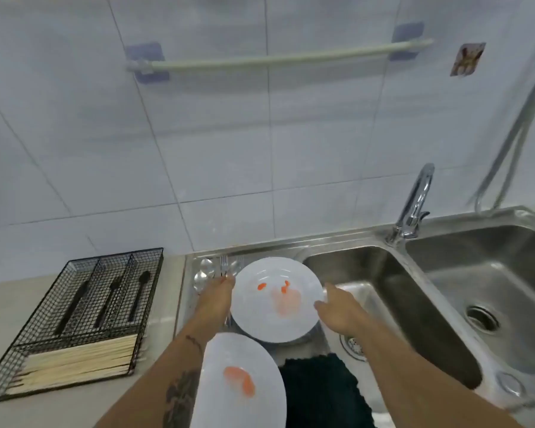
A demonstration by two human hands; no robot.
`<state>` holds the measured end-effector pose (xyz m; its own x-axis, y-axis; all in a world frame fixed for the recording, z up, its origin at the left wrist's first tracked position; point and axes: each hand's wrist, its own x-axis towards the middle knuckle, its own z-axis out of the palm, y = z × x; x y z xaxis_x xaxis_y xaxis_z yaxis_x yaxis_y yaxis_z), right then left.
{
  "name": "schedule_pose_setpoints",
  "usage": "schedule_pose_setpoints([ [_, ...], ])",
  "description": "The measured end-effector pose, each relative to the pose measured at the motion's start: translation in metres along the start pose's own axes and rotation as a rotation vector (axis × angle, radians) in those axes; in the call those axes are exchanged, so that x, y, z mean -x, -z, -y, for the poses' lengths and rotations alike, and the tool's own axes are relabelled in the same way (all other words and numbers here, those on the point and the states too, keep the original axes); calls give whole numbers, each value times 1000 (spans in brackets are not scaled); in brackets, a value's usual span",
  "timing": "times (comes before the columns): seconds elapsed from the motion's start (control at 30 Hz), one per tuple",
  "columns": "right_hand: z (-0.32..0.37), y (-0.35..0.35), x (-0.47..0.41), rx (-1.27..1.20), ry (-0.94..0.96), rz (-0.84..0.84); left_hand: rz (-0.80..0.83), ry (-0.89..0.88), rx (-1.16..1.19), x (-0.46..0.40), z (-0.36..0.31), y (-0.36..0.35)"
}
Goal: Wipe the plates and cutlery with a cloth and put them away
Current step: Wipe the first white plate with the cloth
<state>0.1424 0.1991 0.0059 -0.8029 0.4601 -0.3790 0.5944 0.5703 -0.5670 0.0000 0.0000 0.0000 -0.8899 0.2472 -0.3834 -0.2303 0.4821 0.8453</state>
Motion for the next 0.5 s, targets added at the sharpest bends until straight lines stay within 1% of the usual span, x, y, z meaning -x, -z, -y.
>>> schedule_pose_setpoints([
  [0.07, -13, -5, -23, -86, 10, -4, -12, 15, 12, -21, 6, -12],
  [0.17, -32, -14, -53, -178, 20, 48, -44, 64, 5, -38, 13, -23],
  [0.23, -37, -13, -61, -223, 31, 84, -73, 73, -9, -36, 11, -29],
  [0.33, -43, -10, -67, -244, 56, 117, -75, 89, 22, -30, 6, -34],
  [0.43, -47, -8, -71, -308, 105, 108, -57, 82, 76, -24, 0, -39],
  [0.5, -44, 1, -71, -362, 160, 90, -75, 85, 149, -22, 1, -41],
])
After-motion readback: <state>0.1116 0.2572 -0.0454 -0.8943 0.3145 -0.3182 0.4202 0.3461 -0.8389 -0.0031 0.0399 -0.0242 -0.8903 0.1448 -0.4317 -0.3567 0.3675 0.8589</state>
